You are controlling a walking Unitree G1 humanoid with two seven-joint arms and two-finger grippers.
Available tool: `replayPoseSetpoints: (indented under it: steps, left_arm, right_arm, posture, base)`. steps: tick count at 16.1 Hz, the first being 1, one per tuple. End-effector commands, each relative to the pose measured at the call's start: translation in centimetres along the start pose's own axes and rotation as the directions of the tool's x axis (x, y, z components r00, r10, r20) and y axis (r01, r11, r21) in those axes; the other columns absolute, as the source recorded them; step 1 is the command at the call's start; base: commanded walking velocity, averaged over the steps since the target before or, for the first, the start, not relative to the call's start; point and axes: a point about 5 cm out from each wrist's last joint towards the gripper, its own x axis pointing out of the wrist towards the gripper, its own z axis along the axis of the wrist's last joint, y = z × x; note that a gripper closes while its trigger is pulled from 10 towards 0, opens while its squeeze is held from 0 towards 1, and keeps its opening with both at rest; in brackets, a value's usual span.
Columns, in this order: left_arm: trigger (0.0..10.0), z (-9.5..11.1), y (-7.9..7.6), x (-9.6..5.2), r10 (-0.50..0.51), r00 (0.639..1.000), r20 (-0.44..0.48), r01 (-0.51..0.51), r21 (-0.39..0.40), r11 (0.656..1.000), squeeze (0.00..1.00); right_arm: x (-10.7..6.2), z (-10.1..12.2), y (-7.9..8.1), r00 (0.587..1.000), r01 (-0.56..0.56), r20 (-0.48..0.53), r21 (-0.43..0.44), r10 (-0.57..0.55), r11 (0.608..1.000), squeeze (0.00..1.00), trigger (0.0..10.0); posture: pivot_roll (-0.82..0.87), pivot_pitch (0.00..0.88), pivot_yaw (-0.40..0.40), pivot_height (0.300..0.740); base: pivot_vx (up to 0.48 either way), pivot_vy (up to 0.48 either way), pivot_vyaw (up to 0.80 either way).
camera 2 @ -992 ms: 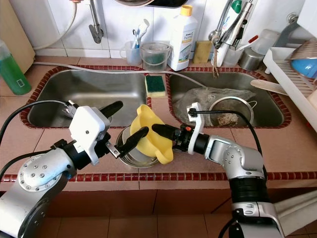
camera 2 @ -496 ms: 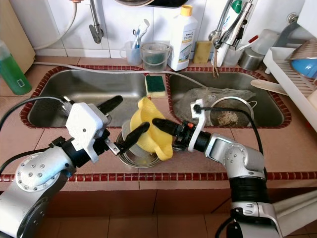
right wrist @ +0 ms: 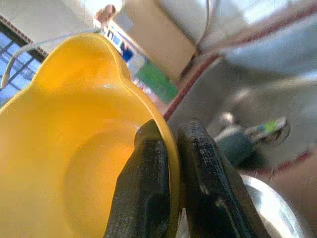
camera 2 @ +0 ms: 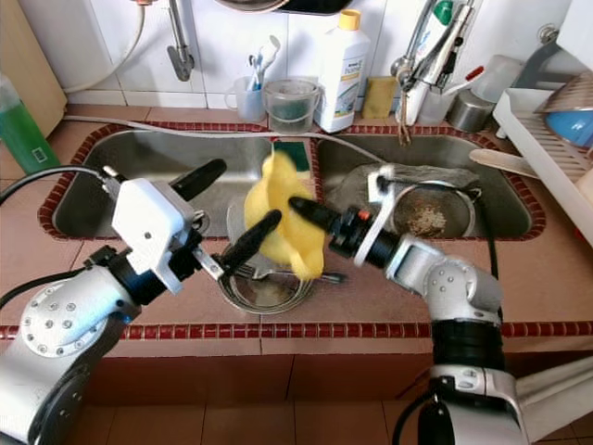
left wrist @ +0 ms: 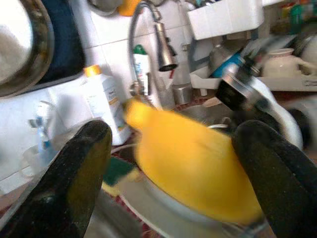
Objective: Kitchen organization
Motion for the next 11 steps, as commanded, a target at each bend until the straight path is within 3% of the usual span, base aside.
replayPoseSetpoints:
  steps: [1,2,4,8,10,11]
  left_arm:
    - [10.0,-2.7,-0.1,-0.3,-0.004,0.989,-0.147,-0.003,-0.046,0.999,0.00]
    - [10.0,-2.7,-0.1,-0.3,-0.002,0.989,-0.146,-0.004,-0.045,0.999,0.00]
    - [10.0,-3.0,0.3,-0.3,0.036,0.988,-0.153,-0.042,-0.039,0.998,0.00]
    - [10.0,-3.0,2.3,-0.3,0.152,0.977,-0.147,-0.160,-0.044,0.986,0.00]
    - [10.0,-3.3,3.4,-0.3,0.225,0.961,-0.159,-0.231,-0.022,0.973,0.00]
    - [10.0,-3.5,4.1,-0.4,0.272,0.947,-0.169,-0.279,-0.016,0.960,0.00]
  right_arm:
    - [0.4,3.9,2.1,0.979,-0.101,0.168,-0.102,0.117,0.990,0.00,10.0]
    - [0.3,4.9,1.8,0.968,-0.020,0.245,-0.170,0.062,0.985,0.00,10.0]
    - [-0.1,6.3,1.2,0.935,0.115,0.354,-0.205,-0.036,0.972,0.00,10.0]
    - [-0.4,6.7,0.9,0.908,0.215,0.408,-0.261,-0.094,0.941,0.00,10.0]
    - [-0.3,6.5,0.4,0.888,0.314,0.432,-0.316,-0.159,0.895,0.00,10.0]
    - [-0.4,6.4,-0.1,0.871,0.395,0.439,-0.360,-0.220,0.845,0.00,10.0]
  posture:
    - [-0.03,0.106,-0.043,0.740]
    - [-0.03,0.105,-0.044,0.740]
    - [-0.03,0.105,-0.044,0.740]
    - [-0.03,0.102,-0.041,0.740]
    - [-0.03,0.096,-0.041,0.740]
    - [-0.03,0.095,-0.041,0.740]
  base:
    - [0.000,0.000,0.00]
    - [0.000,0.000,0.00]
    - [0.000,0.000,0.00]
    - [0.000,0.000,0.00]
    - [0.000,0.000,0.00]
    - [0.000,0.000,0.00]
